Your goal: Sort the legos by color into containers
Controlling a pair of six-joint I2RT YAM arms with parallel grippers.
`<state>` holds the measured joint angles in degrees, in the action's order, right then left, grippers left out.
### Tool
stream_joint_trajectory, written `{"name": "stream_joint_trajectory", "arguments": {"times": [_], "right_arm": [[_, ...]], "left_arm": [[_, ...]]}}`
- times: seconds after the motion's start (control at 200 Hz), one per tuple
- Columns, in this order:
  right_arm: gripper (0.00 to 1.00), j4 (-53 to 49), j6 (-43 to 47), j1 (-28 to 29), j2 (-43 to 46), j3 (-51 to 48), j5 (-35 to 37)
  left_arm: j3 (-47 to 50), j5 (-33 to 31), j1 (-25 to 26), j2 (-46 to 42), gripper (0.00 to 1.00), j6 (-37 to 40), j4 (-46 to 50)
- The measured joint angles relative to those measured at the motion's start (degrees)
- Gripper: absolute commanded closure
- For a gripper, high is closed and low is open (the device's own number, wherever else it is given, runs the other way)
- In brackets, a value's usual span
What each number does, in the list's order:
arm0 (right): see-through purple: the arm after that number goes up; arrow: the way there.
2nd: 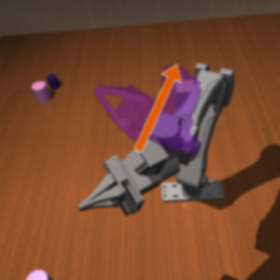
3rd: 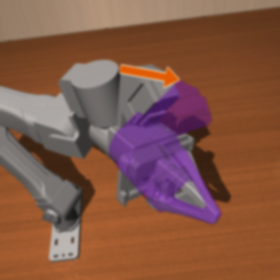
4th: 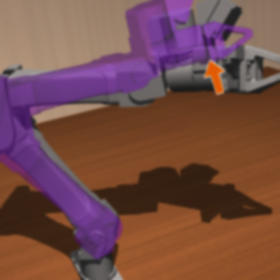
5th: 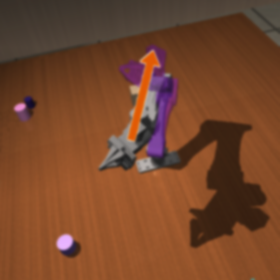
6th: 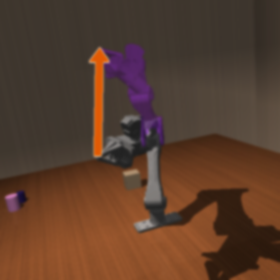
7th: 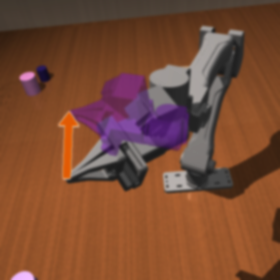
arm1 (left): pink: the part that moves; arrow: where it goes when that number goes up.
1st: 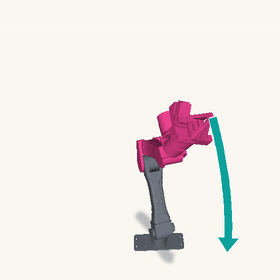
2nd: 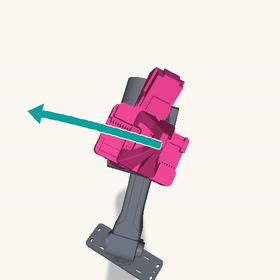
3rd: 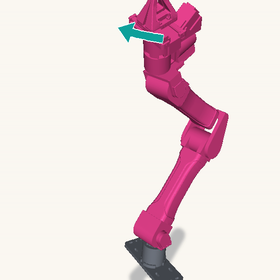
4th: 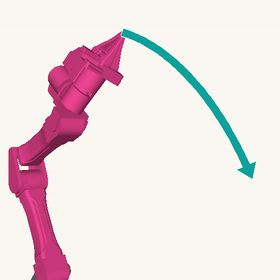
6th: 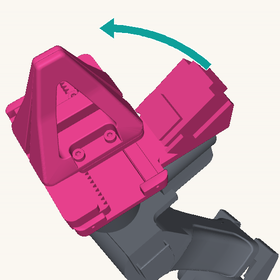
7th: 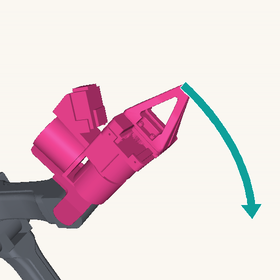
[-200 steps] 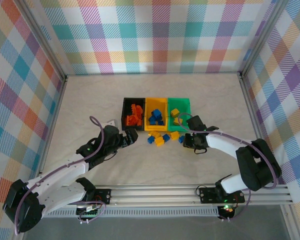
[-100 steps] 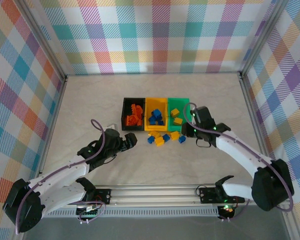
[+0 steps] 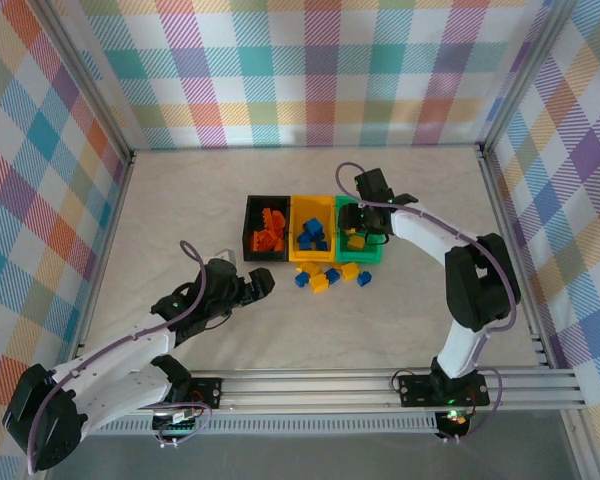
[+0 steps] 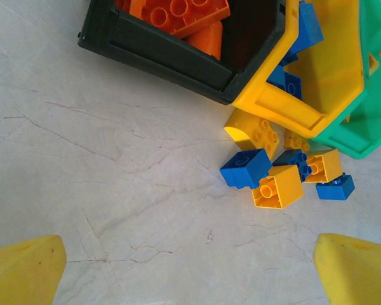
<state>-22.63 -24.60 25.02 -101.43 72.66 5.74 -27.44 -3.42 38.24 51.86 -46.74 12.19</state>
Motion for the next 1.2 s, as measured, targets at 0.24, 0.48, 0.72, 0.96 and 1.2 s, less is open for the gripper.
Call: {"name": "stream_joint_trajectory", "arguments": {"times": [0.24, 0.48, 0.72, 0.96, 1.2], "right_arm": [[0.28, 2.58, -0.11, 0.42, 10.58, -7.28, -1.77], [0.29, 6.32, -1.7, 3.56, 27.61, -27.63, -4.31], [0.3, 6.91, -1.88, 3.85, 27.23, -36.52, -4.92], [0.36, 10.29, -0.37, 3.85, 19.76, -36.28, -4.04], [0.38, 11.28, 1.95, 3.85, 16.22, -33.97, -2.08]], "left_arm": [[0.0, 0.5, 0.0, -0.59, 0.0, 0.02, 0.42], [0.0, 0.61, 0.0, -1.16, 0.0, 0.04, 0.85], [0.0, 0.37, 0.0, -1.16, 0.0, 0.04, 1.25], [0.0, 0.13, 0.0, -1.11, 0.0, 0.04, 1.25], [0.0, -0.13, 0.0, -0.72, 0.0, 0.02, 1.27]]}}
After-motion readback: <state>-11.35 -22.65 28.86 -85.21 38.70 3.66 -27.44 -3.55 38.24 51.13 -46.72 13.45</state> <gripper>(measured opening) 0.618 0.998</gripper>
